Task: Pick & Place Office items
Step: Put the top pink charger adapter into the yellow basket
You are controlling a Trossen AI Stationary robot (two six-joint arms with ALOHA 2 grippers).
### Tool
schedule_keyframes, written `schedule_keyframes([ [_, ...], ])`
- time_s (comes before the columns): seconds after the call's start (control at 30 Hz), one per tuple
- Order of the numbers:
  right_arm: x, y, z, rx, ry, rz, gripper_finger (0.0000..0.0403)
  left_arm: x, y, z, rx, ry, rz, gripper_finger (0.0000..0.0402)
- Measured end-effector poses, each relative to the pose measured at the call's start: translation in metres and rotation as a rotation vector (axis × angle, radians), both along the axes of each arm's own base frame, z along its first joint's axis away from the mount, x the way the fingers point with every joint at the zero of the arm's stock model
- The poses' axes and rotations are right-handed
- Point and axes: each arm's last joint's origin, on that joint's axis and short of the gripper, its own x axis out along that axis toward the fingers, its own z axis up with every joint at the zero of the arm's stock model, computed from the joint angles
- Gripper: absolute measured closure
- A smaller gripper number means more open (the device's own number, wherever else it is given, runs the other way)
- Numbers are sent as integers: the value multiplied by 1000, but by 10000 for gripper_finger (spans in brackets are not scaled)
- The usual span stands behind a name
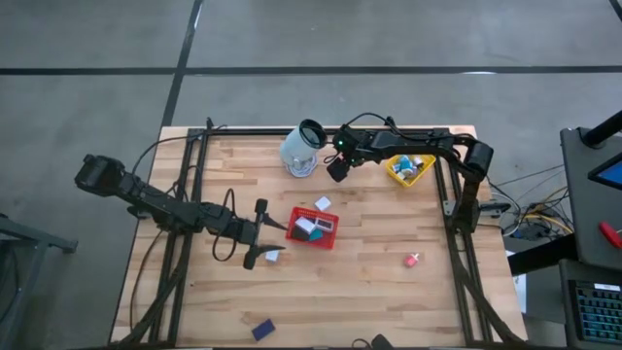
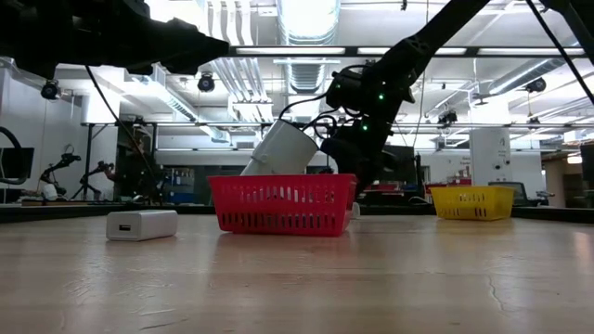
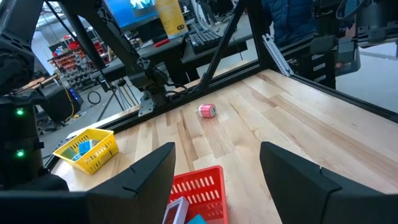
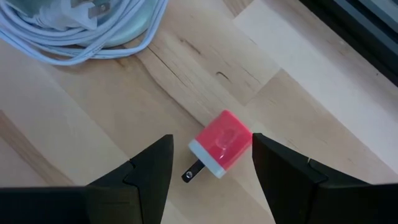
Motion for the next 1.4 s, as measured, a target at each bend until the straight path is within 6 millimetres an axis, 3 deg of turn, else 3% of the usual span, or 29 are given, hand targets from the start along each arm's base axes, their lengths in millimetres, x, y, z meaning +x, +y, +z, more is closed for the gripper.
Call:
schedule_keyframes([
  [0.2,0,-2,-4,4,6,-8,190,0,0,0,0,0,0,162],
  [0.6,10,-11,-34,44,78,-20,190,0,0,0,-4,1,0,162],
  [1.4,13,-12,-30,33,82,3,191,0,0,-1,-3,6,0,162],
])
